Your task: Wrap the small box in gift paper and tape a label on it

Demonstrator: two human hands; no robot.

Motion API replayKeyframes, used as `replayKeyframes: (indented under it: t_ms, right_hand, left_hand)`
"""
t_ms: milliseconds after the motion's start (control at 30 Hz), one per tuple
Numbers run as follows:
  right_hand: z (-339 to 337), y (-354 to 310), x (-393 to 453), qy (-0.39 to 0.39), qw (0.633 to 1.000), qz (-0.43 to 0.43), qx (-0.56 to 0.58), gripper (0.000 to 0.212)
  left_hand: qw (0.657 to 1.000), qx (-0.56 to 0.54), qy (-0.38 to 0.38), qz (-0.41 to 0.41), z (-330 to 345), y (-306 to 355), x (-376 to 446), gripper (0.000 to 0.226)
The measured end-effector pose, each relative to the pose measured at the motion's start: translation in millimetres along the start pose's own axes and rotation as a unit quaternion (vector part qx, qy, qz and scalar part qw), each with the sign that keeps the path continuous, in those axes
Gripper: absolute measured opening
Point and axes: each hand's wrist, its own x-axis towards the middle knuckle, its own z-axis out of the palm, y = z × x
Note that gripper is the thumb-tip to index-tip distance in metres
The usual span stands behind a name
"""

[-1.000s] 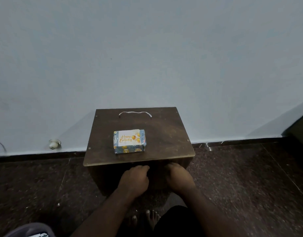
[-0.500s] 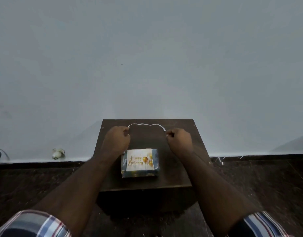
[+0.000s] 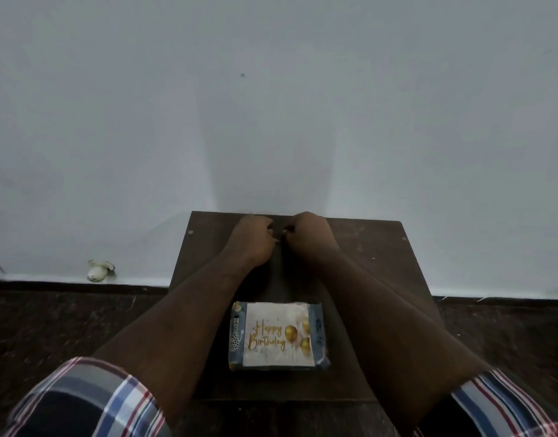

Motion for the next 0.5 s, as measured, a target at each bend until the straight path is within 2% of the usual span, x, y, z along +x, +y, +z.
replayKeyframes:
  t_ms: [67, 167, 233, 300, 400, 500]
  right_hand:
    - [-2, -11, -1, -0.019, 0.995, 0.012, 0.095, 0.015]
    - [-13, -30, -14, -0.006, 0.956, 0.058, 0.288, 0.010]
    - [-21, -44, -26, -0.016, 0.925, 0.076, 0.371, 0.016]
    - [-29, -68, -50, -0.048, 0.901, 0.071, 0.426, 0.016]
    - [-30, -104, -93, -0.100, 0.860, 0.055, 0.497, 0.017]
    - [-7, -154, -151, -0.123, 0.855, 0.017, 0.503, 0.016]
  left_hand:
    - [0.993, -0.115, -0.004, -0.029, -4, 3, -5, 0.030]
    - [0.936, -0.338, 0.018, -0.099, -19, -5, -18, 0.026]
    - [0.904, -0.411, 0.023, -0.116, -36, -12, -33, 0.032]
    - [0.890, -0.444, 0.022, -0.100, -59, -16, -64, 0.033]
    - [0.895, -0.438, 0.054, -0.066, -98, -22, -123, 0.027]
    - [0.911, -0.398, 0.079, -0.067, -140, -47, -200, 0.027]
